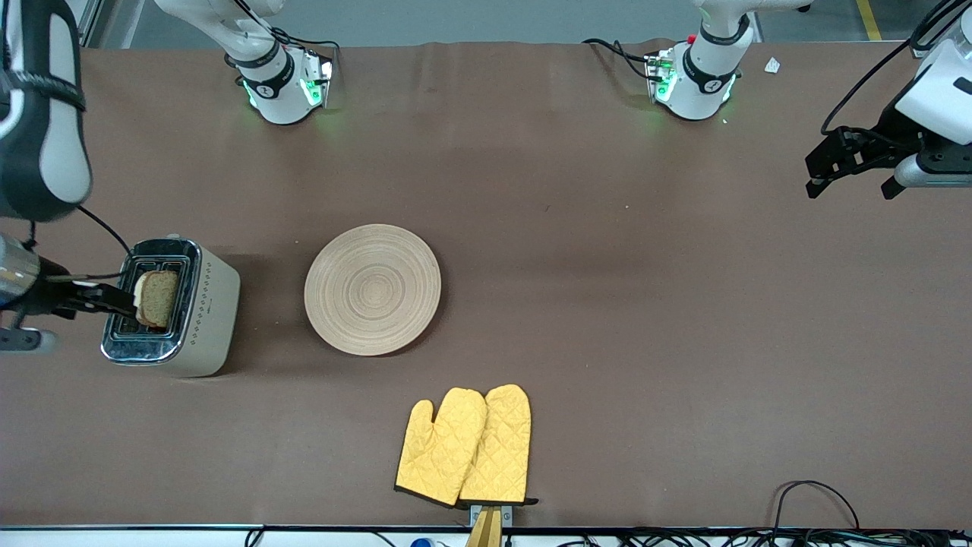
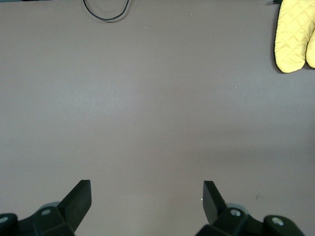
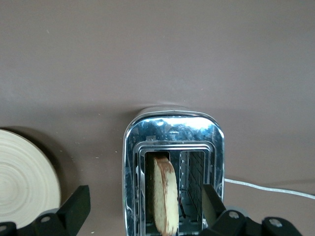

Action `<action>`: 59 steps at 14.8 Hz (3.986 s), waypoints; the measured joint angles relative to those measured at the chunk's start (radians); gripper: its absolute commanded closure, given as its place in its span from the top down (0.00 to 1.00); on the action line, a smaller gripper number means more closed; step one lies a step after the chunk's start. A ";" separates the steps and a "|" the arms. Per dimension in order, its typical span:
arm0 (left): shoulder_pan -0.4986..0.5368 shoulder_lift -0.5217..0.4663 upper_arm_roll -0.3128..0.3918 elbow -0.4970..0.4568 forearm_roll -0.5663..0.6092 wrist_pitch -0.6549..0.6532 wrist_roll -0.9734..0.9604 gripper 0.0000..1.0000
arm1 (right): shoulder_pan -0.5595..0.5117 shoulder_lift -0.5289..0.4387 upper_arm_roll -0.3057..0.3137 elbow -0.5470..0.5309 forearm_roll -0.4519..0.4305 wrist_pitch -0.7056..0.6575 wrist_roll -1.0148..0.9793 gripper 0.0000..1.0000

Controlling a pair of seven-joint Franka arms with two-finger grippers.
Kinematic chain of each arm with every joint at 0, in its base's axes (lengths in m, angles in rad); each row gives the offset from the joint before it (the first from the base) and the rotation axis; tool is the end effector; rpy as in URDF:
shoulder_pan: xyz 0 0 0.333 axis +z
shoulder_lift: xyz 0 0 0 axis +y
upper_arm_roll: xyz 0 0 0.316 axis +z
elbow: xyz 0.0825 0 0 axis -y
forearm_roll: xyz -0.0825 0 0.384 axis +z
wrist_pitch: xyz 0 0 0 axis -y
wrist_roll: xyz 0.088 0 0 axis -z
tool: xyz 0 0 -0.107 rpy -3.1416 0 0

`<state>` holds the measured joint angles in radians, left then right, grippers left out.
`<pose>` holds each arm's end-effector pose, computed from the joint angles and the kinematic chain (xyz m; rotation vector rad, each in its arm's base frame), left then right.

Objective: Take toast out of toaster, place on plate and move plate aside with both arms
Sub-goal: 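Reach the right gripper down to the bread slice in the toaster, then grasp the bread slice with the right gripper and lift it out, then carry the bread slice with the right gripper onto the wooden plate, then release the bread on the plate while the left gripper reaches the plate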

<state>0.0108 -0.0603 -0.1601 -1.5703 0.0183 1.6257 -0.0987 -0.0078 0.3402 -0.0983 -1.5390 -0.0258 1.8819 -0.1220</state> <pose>0.5354 -0.0817 0.6626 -3.1217 0.0793 -0.1837 0.6591 -0.0642 0.4597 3.0838 0.0454 -0.0035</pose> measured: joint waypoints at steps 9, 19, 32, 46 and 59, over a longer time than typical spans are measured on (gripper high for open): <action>0.001 0.000 0.000 0.000 0.000 0.000 0.000 1.00 | -0.030 0.059 -0.005 -0.094 -0.020 0.028 -0.090 0.78; 0.001 0.000 0.000 0.000 0.000 0.000 0.000 1.00 | -0.051 0.053 0.005 -0.113 -0.017 0.031 -0.145 0.00; 0.002 0.000 0.000 0.001 0.000 0.000 0.001 1.00 | 0.108 0.056 0.022 0.120 0.289 -0.243 0.040 0.02; 0.001 0.099 -0.002 -0.013 -0.104 -0.060 0.023 1.00 | 0.373 0.090 0.005 -0.340 0.462 0.350 -0.012 0.06; -0.294 0.735 -0.024 -0.022 -0.895 0.515 0.034 1.00 | 0.241 0.056 -0.006 -0.424 0.462 0.371 -0.087 1.00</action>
<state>-0.2835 0.6745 -0.1841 -1.5918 -0.8766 2.1408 -0.0643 0.2334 0.3959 -0.1040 -1.9631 0.4366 2.2529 -0.2094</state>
